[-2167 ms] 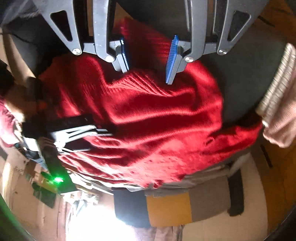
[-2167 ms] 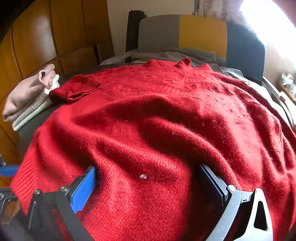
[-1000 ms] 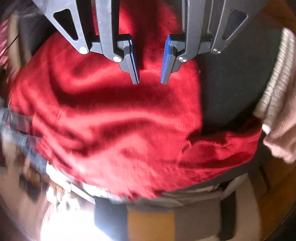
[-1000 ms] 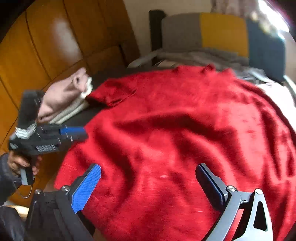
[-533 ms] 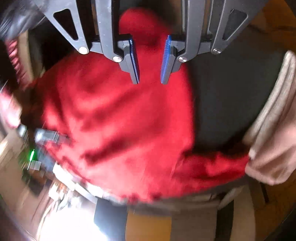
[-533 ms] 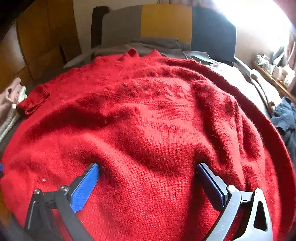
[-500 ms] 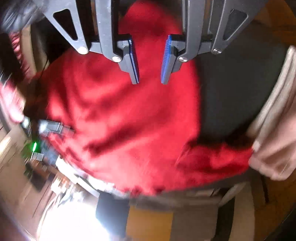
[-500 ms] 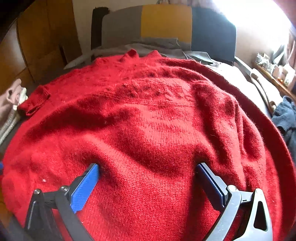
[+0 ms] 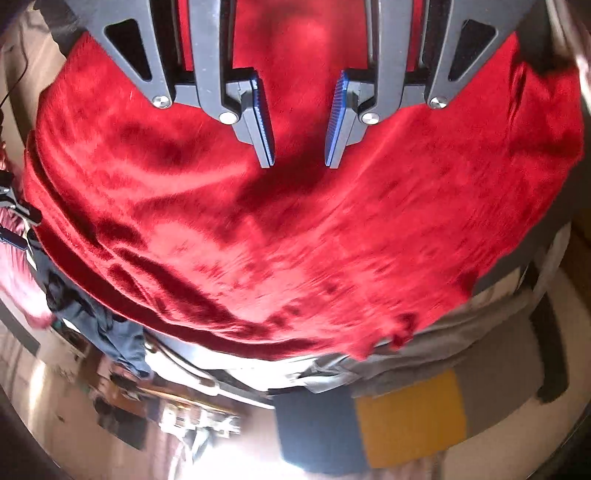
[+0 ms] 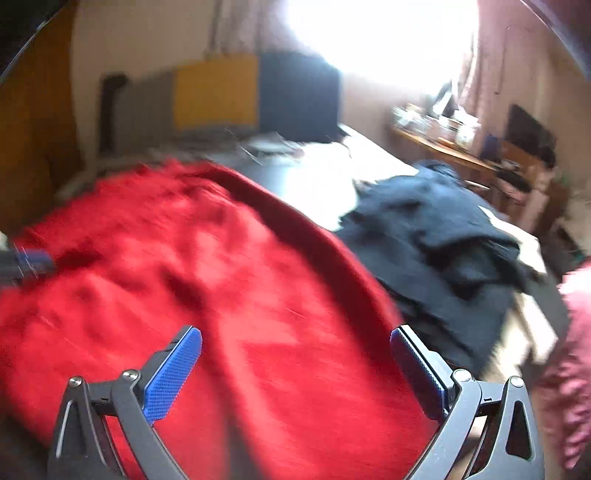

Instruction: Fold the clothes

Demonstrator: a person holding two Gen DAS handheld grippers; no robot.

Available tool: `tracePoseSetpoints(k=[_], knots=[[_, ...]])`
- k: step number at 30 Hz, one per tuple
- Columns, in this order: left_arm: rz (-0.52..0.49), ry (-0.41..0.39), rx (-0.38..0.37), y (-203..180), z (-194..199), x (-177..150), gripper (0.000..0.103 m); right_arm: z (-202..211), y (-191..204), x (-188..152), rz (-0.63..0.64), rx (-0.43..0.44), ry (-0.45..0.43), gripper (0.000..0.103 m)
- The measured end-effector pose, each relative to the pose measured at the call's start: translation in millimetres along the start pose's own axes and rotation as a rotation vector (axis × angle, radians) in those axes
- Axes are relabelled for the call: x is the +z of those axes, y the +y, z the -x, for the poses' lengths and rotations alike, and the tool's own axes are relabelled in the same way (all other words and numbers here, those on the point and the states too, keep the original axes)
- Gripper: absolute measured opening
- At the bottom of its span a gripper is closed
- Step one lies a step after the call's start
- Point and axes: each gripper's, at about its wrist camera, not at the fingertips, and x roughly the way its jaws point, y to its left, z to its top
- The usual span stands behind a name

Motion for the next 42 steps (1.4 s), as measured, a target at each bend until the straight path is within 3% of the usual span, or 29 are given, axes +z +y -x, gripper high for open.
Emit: tracePoseSetpoints(k=[4, 8, 9, 10, 11, 16, 20, 27, 29, 30, 31, 32, 34, 37, 38, 40, 42], knots=[[-0.002, 0.029, -0.004, -7, -18, 6, 0.028, -22, -23, -16, 0.018, -0.048, 0.133, 0.103], [0.027, 0.036, -0.032, -5, -27, -2, 0.028, -30, -26, -19, -0.007, 0.033, 0.163, 0.097], [0.029, 0.022, -0.039, -4, -26, -5, 0.028, -29, -27, -16, -0.013, 0.057, 0.159, 0.071], [0.027, 0.018, -0.043, -3, -26, -6, 0.028, -28, -28, -13, -0.019, 0.08, 0.155, 0.033], [0.028, 0.014, -0.049, -2, -25, -7, 0.028, -27, -27, -9, -0.008, 0.092, 0.157, 0.013], [0.052, 0.017, -0.072, 3, -25, -5, 0.028, -38, -21, 22, 0.113, 0.081, 0.195, 0.015], [0.065, -0.035, -0.096, 6, -17, 4, 0.028, -40, -25, 56, 0.266, -0.084, 0.176, 0.015], [0.05, -0.146, -0.108, 11, -8, 44, 0.028, -66, -78, 150, 0.497, -0.448, 0.145, 0.017], [0.048, -0.157, -0.095, 14, -12, 58, 0.028, -85, -97, 169, 0.514, -0.522, 0.192, 0.03], [0.046, -0.155, -0.087, 16, -18, 66, 0.028, -97, -105, 172, 0.511, -0.528, 0.234, 0.05], [0.044, -0.153, -0.078, 19, -23, 74, 0.028, -111, -117, 173, 0.505, -0.522, 0.281, 0.079], [0.042, -0.15, -0.056, 23, -30, 79, 0.028, -121, -125, 174, 0.496, -0.52, 0.316, 0.089], [0.038, -0.145, -0.013, 32, -43, 90, 0.028, -129, -131, 177, 0.468, -0.529, 0.328, 0.092], [0.045, -0.14, 0.05, 47, -62, 102, 0.028, -98, -107, 194, 0.417, -0.504, 0.15, 0.094], [0.056, -0.14, 0.069, 53, -67, 104, 0.028, -87, -92, 199, 0.391, -0.427, 0.09, 0.095], [0.08, -0.135, 0.112, 66, -76, 104, 0.028, -67, -52, 208, 0.32, -0.174, -0.013, 0.103], [0.143, -0.119, 0.148, 86, -84, 99, 0.028, -68, -9, 211, 0.255, 0.061, -0.037, 0.103]])
